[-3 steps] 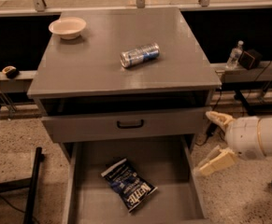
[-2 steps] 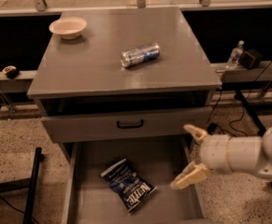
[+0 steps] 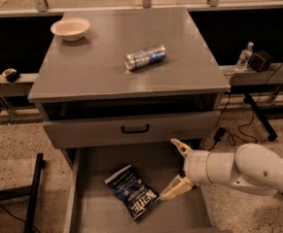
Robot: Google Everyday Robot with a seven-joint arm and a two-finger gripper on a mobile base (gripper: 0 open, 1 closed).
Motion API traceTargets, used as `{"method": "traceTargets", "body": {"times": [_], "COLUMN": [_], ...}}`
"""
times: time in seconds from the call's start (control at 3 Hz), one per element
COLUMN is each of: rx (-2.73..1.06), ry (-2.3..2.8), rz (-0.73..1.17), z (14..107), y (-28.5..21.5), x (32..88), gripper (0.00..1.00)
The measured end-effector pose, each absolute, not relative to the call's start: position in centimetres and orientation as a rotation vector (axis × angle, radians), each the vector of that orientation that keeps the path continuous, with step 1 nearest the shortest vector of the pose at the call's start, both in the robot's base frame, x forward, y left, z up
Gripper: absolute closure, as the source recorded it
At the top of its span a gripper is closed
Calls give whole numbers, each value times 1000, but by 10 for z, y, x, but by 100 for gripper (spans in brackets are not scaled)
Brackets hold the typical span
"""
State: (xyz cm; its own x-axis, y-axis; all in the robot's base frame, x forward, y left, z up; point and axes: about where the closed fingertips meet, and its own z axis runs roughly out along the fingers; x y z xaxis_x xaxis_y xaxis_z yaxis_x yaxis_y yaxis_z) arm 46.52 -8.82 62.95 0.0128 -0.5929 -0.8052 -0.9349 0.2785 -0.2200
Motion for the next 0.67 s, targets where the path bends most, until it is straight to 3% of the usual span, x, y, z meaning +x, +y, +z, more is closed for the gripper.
{"method": "traceTargets", "body": {"times": [0.67], "rx": [-1429], "ry": [1711], "rz": [527], "z": [594], "y": [-78], "x": [462], "gripper": [0]}}
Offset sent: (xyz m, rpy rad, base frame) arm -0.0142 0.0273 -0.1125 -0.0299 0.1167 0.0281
